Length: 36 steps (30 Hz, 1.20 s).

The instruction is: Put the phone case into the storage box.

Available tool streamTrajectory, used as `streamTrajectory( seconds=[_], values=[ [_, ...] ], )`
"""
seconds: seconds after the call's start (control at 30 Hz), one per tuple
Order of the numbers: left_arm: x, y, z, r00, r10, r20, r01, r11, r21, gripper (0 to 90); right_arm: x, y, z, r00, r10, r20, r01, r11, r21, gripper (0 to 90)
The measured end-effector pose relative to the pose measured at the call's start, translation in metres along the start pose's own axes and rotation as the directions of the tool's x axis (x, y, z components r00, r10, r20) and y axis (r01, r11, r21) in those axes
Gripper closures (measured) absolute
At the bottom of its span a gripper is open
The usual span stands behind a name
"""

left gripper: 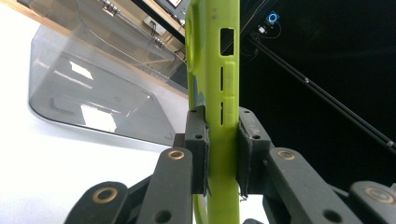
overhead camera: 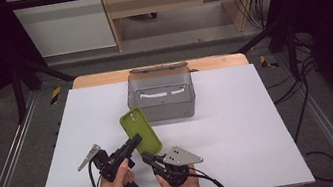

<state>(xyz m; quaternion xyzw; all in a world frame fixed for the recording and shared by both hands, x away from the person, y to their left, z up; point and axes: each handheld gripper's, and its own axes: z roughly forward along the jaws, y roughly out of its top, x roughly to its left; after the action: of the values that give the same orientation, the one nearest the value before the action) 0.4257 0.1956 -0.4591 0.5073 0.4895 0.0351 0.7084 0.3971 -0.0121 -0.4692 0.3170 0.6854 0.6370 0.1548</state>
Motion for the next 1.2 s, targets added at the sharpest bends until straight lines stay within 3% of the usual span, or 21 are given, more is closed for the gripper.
streamTrajectory(
  seconds=[0.07, 0.23, 0.33, 0.37, 0.4, 0.5, 0.53, 0.57, 0.63, 0.7, 0.83, 1.2],
  values=[
    [0.0, 0.0, 0.0, 1.0, 0.0, 0.001, 0.0, 1.0, 0.001, 77.4, 0.0, 0.0, 0.0, 1.0, -0.001, -0.001, 0.001, 1.0, 0.001, 86.5],
    [0.004, 0.001, -0.002, 0.9992, 0.02, -0.034, -0.02, 0.9998, 0.002, 77.5, -0.001, 0.001, 0.0, 1.0, 0.006, -0.007, -0.006, 1.0, 0.0, 73.8],
    [0.009, 0.003, -0.005, 0.9981, 0.024, -0.056, -0.025, 0.9997, -0.004, 77.5, -0.005, 0.003, -0.002, 0.9999, 0.004, 0.01, -0.004, 1.0, 0.003, 58.7],
    [0.01, 0.003, -0.006, 0.9975, 0.029, -0.065, -0.029, 0.9996, -0.005, 77.4, -0.009, 0.004, -0.003, 0.9993, 0.005, 0.036, -0.005, 1.0, 0.011, 49.5],
    [0.011, 0.004, -0.006, 0.997, 0.034, -0.07, -0.034, 0.9994, -0.005, 77.4, -0.009, 0.004, -0.003, 0.9993, 0.005, 0.036, -0.005, 1.0, 0.011, 49.5],
    [0.012, 0.006, -0.008, 0.9949, 0.051, -0.087, -0.052, 0.9986, -0.005, 77.5, -0.019, 0.006, -0.003, 0.9965, 0.003, 0.083, -0.006, 0.999, 0.042, 34.5],
    [0.013, 0.007, -0.009, 0.9946, 0.053, -0.089, -0.054, 0.9985, -0.006, 77.5, -0.019, 0.006, -0.003, 0.9965, 0.003, 0.083, -0.006, 0.999, 0.042, 34.5],
    [0.014, 0.009, -0.01, 0.9934, 0.058, -0.099, -0.059, 0.9982, -0.007, 77.4, -0.025, 0.007, -0.004, 0.9954, 0.024, 0.093, -0.03, 0.998, 0.063, 29.5],
    [0.014, 0.01, -0.011, 0.9926, 0.062, -0.105, -0.063, 0.998, -0.008, 77.4, -0.027, 0.007, -0.005, 0.9946, 0.024, 0.101, -0.031, 0.997, 0.068, 28.5],
    [0.016, 0.012, -0.013, 0.9906, 0.07, -0.118, -0.071, 0.9974, -0.009, 77.5, -0.036, 0.007, -0.008, 0.9895, 0.023, 0.143, -0.035, 0.996, 0.081, 23.0],
    [0.018, 0.014, -0.015, 0.9901, 0.067, -0.124, -0.069, 0.9975, -0.012, 77.5, -0.043, 0.009, -0.013, 0.9872, 0.023, 0.158, -0.035, 0.997, 0.075, 19.7],
    [0.02, 0.018, -0.02, 0.9883, 0.069, -0.136, -0.072, 0.9972, -0.018, 77.4, -0.058, 0.011, -0.02, 0.9728, -0.083, 0.217, 0.053, 0.989, 0.141, 16.5]
  ],
)
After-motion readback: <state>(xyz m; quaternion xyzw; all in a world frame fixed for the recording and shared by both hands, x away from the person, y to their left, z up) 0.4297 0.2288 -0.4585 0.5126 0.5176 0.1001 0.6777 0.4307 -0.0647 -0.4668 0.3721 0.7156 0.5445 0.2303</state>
